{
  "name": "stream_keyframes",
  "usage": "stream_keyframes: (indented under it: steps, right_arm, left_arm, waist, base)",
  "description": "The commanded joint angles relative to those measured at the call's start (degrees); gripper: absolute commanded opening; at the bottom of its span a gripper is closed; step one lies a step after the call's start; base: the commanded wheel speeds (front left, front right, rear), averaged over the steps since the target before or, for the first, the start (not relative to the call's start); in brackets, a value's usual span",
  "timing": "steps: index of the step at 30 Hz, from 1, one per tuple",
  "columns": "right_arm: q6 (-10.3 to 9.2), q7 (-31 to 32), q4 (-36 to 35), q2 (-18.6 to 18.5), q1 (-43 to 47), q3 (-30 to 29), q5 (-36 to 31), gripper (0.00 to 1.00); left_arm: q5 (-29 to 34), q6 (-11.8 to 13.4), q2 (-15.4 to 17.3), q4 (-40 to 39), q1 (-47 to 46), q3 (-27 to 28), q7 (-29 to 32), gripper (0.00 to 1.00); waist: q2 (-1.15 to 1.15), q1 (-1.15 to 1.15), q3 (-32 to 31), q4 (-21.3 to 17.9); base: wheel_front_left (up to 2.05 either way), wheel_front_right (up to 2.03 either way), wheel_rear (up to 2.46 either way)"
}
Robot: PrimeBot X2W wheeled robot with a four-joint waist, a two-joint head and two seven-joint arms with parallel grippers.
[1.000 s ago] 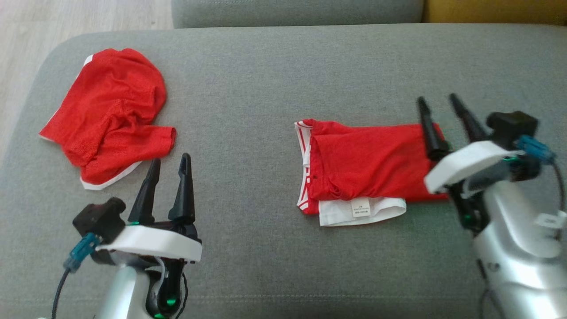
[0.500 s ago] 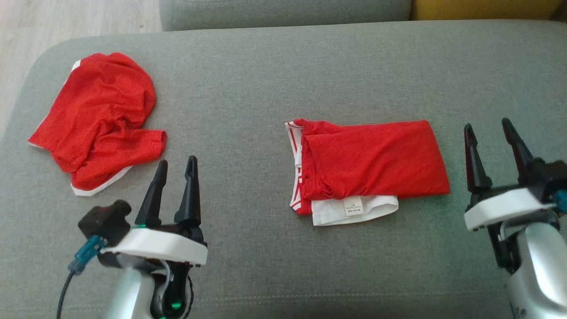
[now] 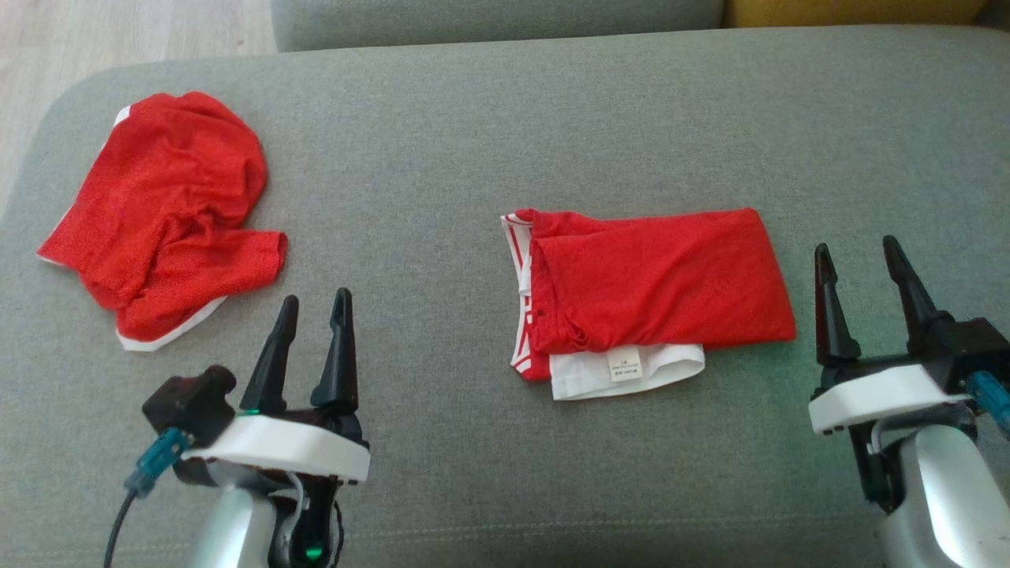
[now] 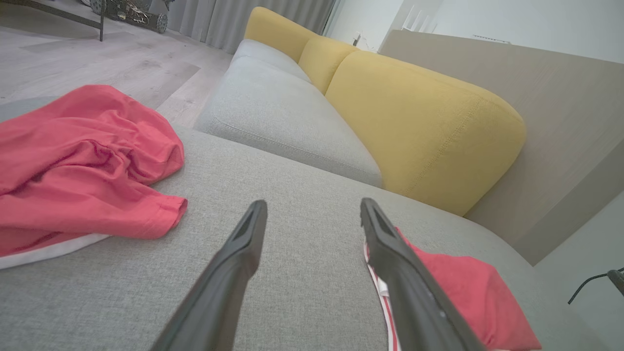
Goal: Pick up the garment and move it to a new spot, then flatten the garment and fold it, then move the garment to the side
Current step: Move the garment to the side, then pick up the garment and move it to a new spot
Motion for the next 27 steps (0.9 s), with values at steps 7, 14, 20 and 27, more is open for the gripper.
stream_keyframes:
  steps: [7, 14, 20, 27]
  right_arm:
    - [0.37, -0.8, -1.5, 0.2, -0.7, 0.8, -0.3, 1.00]
    - [0.37, 1.1, 4.1, 0.2, -4.0, 0.4, 2.6, 1.00]
    - [0.37, 4.7, 8.3, 0.5, -8.1, -0.7, 7.4, 1.00]
    - [0.37, 8.9, 13.5, -0.5, -12.2, 1.0, 11.7, 1.00]
  left_arm:
    - [0.5, 0.1, 0.3, -1.8, -1.7, 1.3, -0.7, 1.00]
    - [0.6, 0.0, 0.3, -1.4, -2.8, 0.5, -0.7, 1.00]
    - [0.1, 0.2, 0.3, -2.0, -4.3, 0.3, -0.7, 1.00]
    - [0.2, 0.1, 0.3, -1.5, -5.5, -0.5, -0.7, 1.00]
  waist:
    - [0.00, 0.00, 0.9, 0.3]
    - [0.00, 0.00, 2.4, 0.9]
    - [0.00, 0.00, 5.2, 1.7]
    - [0.00, 0.00, 8.1, 2.5]
  base:
    - [0.00, 0.00, 0.00]
    - [0.00, 0.00, 0.00]
    - [0.00, 0.00, 0.00]
    - [0.00, 0.00, 0.00]
